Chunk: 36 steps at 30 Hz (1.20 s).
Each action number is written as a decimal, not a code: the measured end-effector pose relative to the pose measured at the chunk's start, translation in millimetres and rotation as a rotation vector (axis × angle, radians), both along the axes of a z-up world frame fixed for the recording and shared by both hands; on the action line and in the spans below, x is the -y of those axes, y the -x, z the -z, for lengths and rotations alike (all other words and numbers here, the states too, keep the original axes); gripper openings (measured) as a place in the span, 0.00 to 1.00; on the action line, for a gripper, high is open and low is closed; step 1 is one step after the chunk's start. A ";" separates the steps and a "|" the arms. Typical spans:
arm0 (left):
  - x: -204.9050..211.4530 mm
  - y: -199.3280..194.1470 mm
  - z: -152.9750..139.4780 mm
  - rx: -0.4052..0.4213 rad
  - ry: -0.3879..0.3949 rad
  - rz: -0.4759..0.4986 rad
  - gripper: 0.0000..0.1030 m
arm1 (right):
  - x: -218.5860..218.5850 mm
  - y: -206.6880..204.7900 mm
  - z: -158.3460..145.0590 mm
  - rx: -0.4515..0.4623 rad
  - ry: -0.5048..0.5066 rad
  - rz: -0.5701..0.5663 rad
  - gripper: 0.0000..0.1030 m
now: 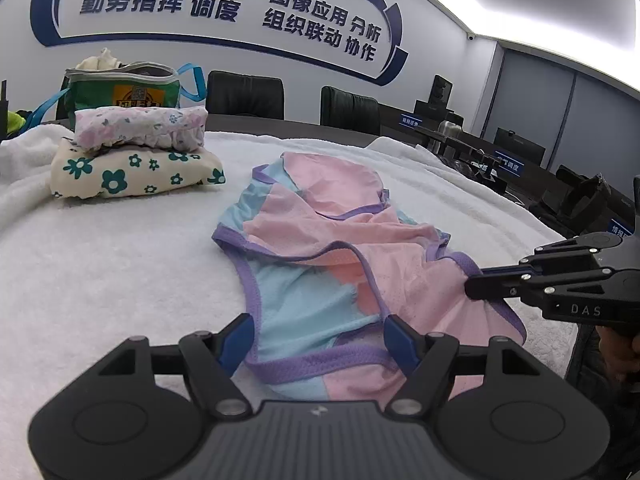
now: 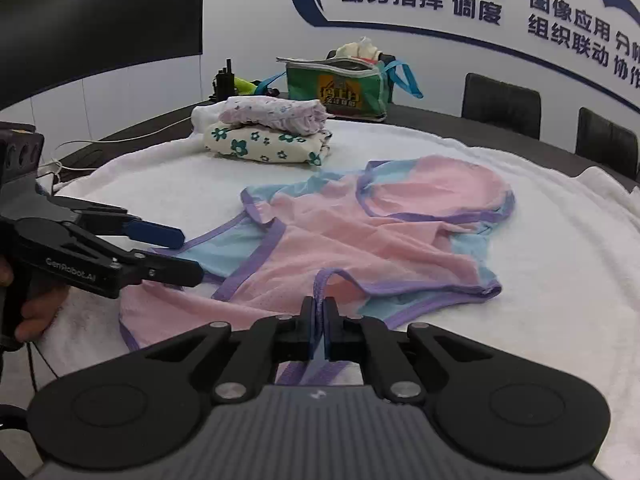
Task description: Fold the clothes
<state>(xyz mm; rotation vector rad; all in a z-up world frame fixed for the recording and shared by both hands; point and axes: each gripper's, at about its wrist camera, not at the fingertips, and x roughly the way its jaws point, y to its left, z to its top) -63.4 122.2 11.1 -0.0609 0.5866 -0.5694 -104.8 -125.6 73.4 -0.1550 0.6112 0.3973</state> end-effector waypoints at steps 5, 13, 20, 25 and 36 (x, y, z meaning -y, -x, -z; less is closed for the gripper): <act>-2.5 -0.7 -0.7 -0.007 0.016 -0.001 0.68 | -2.5 -0.2 1.0 -0.046 -0.003 -0.040 0.07; -6.3 -4.4 -0.3 -0.033 0.035 -0.013 0.69 | -26.6 10.3 8.7 -0.075 0.057 -0.169 0.46; -7.7 -5.3 -0.1 -0.041 0.045 -0.018 0.69 | -30.1 7.5 13.6 -0.063 0.062 -0.152 0.03; -8.6 -6.0 -0.6 -0.045 0.051 -0.020 0.69 | -16.8 6.7 0.3 0.010 0.023 -0.083 0.03; -9.5 -6.8 -0.1 -0.054 0.059 -0.022 0.69 | -17.9 -2.9 10.9 -0.049 0.036 -0.063 0.38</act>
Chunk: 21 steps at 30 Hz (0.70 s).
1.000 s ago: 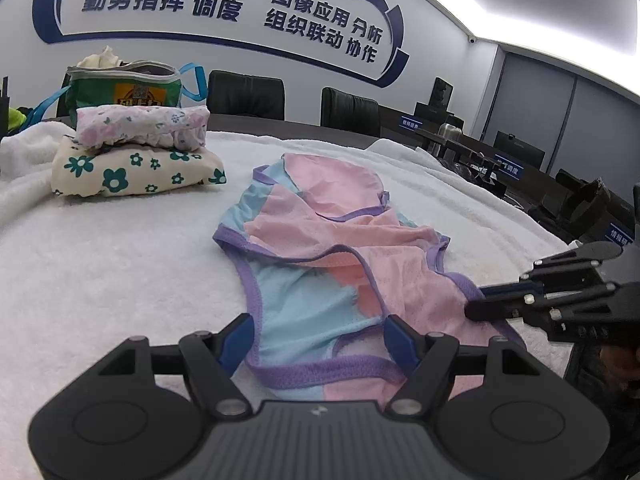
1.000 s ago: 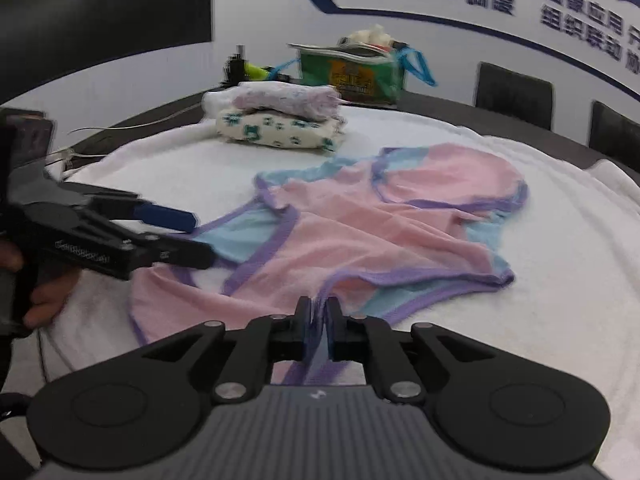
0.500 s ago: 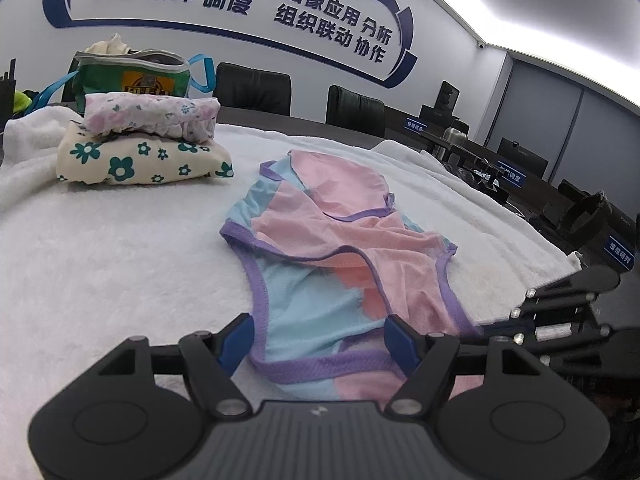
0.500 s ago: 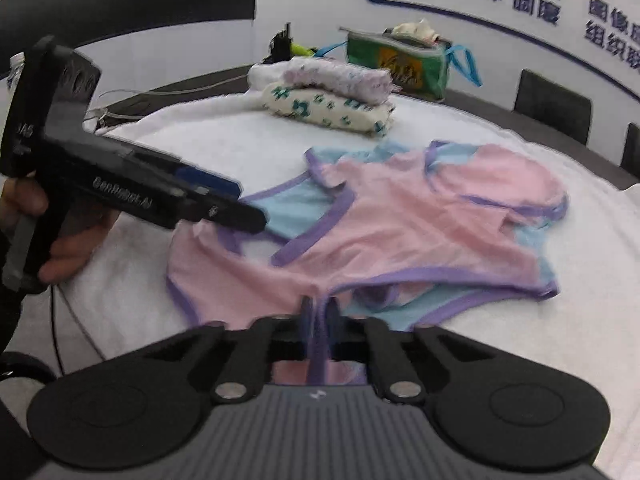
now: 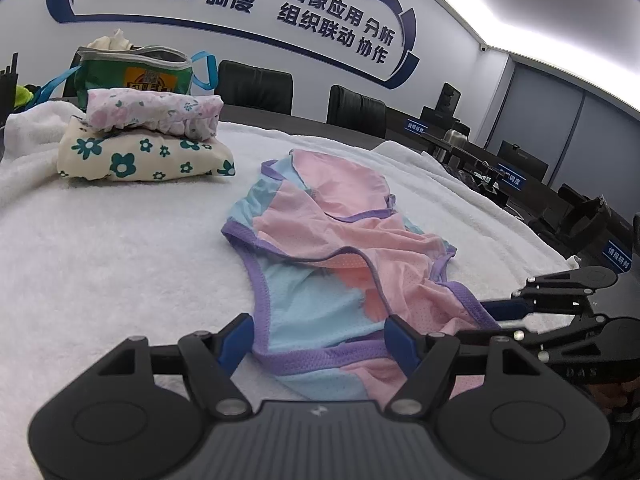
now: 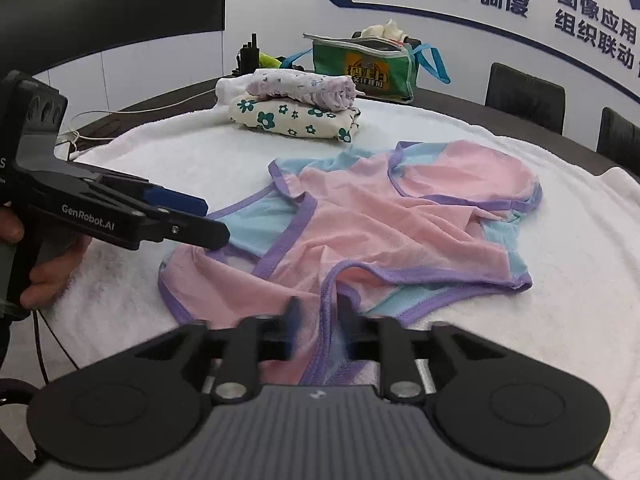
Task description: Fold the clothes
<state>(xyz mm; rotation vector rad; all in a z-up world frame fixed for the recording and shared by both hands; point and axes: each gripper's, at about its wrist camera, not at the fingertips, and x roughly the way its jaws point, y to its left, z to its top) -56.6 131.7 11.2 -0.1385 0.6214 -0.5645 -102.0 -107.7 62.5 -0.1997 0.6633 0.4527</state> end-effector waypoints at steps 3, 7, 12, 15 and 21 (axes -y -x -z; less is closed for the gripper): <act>-0.6 -0.6 0.1 -0.005 0.003 -0.003 0.69 | -0.3 1.2 0.7 0.007 -0.007 0.002 0.40; -7.3 -2.9 -0.8 -0.019 0.034 -0.012 0.69 | 4.7 0.3 -0.3 0.021 -0.034 0.055 0.40; -18.8 -0.4 -3.1 -0.038 0.075 -0.031 0.60 | 14.9 17.1 -5.5 0.078 -0.079 0.096 0.51; -24.9 13.1 -10.8 -0.001 0.107 0.014 0.54 | 16.5 34.0 -9.7 0.119 -0.097 0.046 0.51; -0.4 21.7 -17.3 0.059 0.013 0.104 0.54 | 8.4 23.9 2.9 0.072 -0.129 -0.028 0.20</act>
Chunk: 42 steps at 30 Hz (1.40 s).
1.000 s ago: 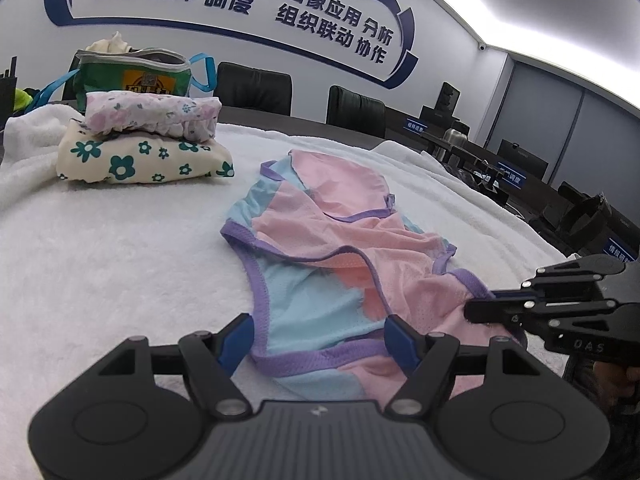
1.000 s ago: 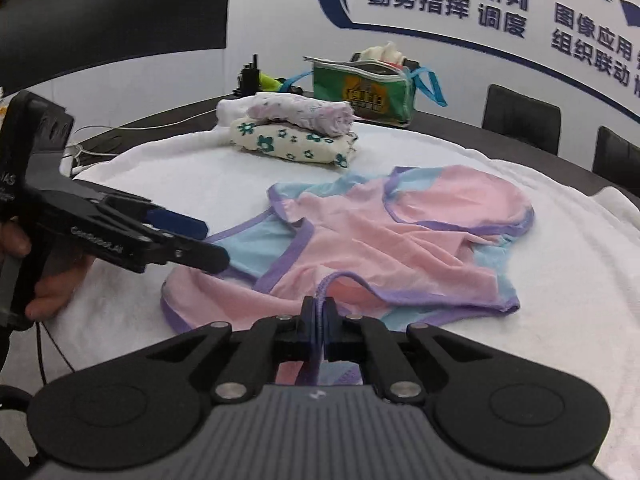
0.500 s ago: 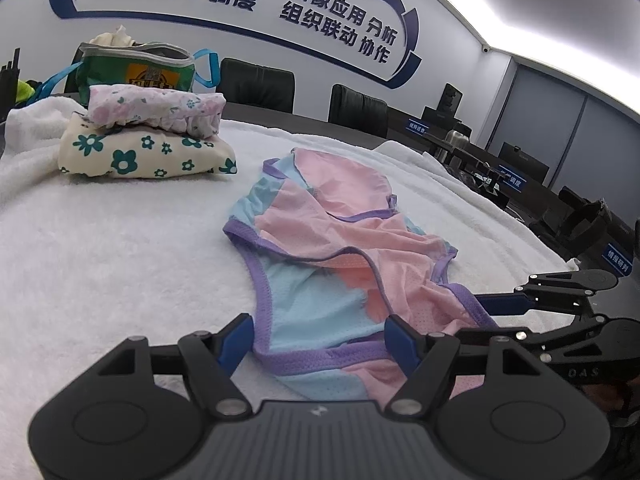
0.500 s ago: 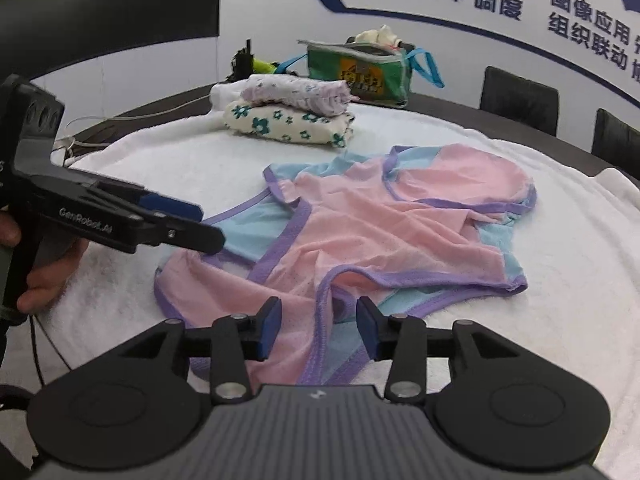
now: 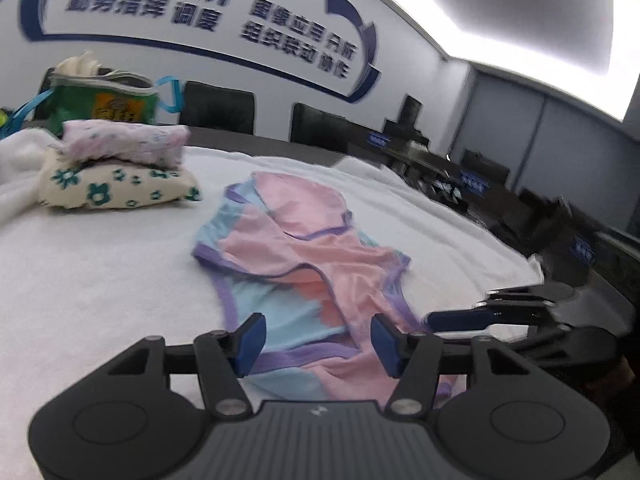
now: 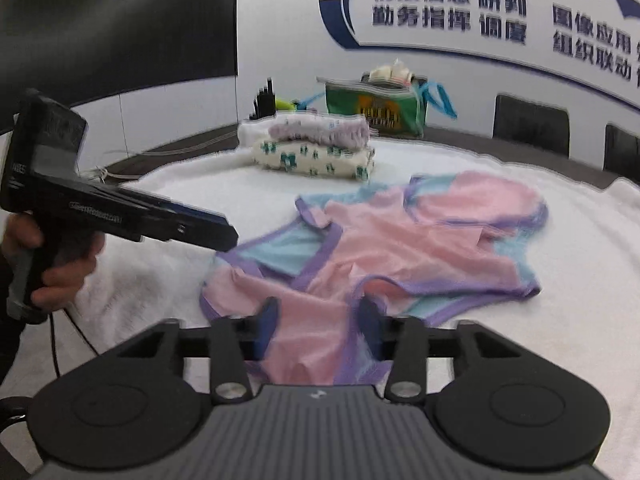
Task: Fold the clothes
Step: 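Grasp the garment hem with the right gripper and fold it over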
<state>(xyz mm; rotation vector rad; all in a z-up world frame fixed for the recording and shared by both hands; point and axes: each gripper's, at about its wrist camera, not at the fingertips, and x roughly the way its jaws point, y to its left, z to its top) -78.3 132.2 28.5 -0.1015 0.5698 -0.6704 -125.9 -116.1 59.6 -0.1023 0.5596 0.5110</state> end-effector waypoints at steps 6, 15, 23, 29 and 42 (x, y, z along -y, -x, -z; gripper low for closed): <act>6.4 3.9 1.0 0.017 -0.054 0.003 0.56 | 20.0 -29.1 -4.8 -0.055 -0.202 0.072 0.03; 6.7 17.5 -8.9 0.095 -0.080 -0.015 0.69 | 23.4 -62.5 -49.1 0.123 -0.211 0.120 0.02; 21.5 12.3 -1.2 0.137 -0.138 -0.098 0.69 | 26.8 -122.9 -35.6 0.042 -0.055 0.311 0.06; 11.9 2.7 9.3 0.091 -0.100 -0.141 0.69 | 34.3 -79.9 -56.7 0.193 0.040 0.319 0.41; 2.4 2.8 10.6 0.071 -0.047 -0.139 0.69 | 11.5 -44.1 -37.4 0.078 0.131 0.230 0.41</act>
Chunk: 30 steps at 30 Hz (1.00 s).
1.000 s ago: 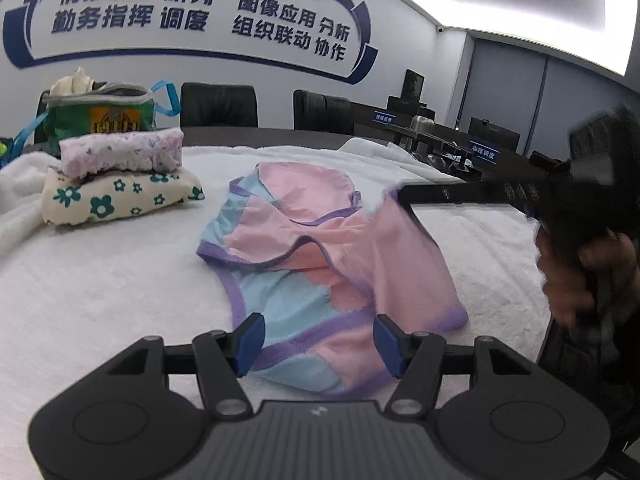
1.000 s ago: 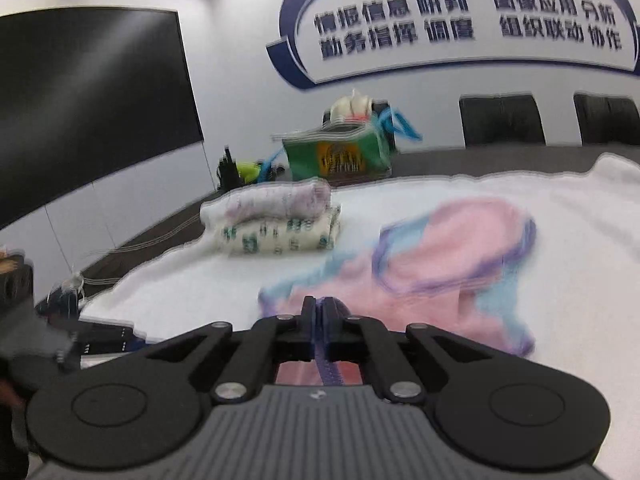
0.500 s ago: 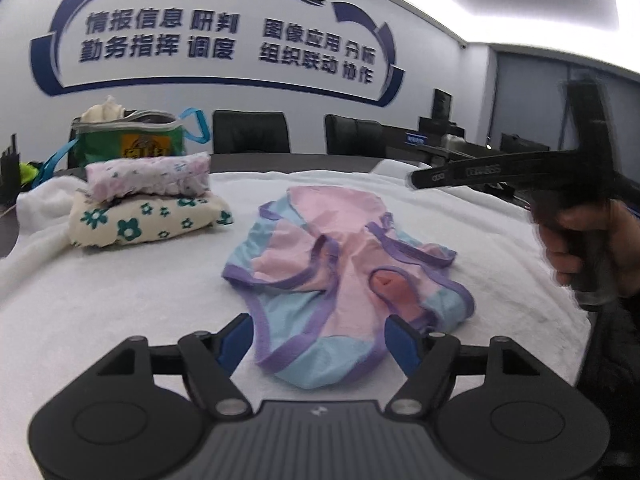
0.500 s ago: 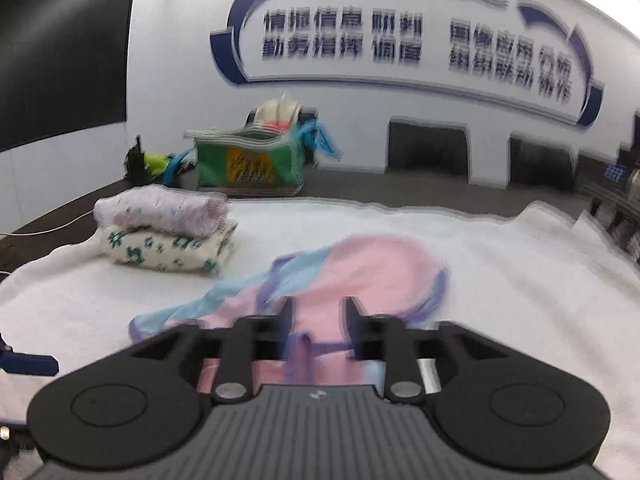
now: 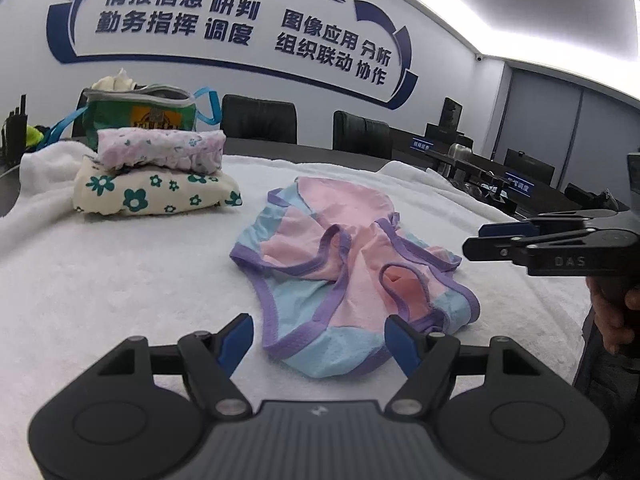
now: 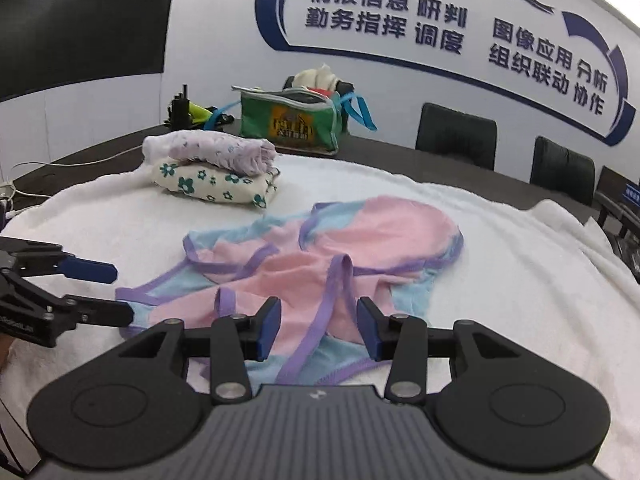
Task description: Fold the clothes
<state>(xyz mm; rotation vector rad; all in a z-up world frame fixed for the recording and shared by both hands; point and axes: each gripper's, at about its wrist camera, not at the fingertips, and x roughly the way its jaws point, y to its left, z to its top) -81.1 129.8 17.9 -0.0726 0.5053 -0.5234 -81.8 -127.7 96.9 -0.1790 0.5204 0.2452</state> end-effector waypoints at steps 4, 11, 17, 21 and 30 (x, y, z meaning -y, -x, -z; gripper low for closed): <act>0.8 1.4 0.1 0.006 -0.006 0.001 0.69 | 3.6 -1.0 4.3 -0.012 -0.011 0.018 0.41; 1.6 0.6 0.3 0.004 -0.008 0.002 0.69 | 11.4 -0.1 8.4 -0.014 -0.014 0.039 0.41; 1.5 -0.2 0.7 -0.004 -0.004 0.004 0.69 | 19.2 0.4 9.6 -0.014 -0.033 0.060 0.41; 1.4 0.0 0.6 -0.002 -0.004 0.003 0.69 | 21.5 -0.2 12.2 -0.018 -0.039 0.065 0.41; 1.5 -0.3 0.2 -0.004 -0.005 0.004 0.69 | 26.4 -0.1 16.6 -0.028 -0.055 0.073 0.41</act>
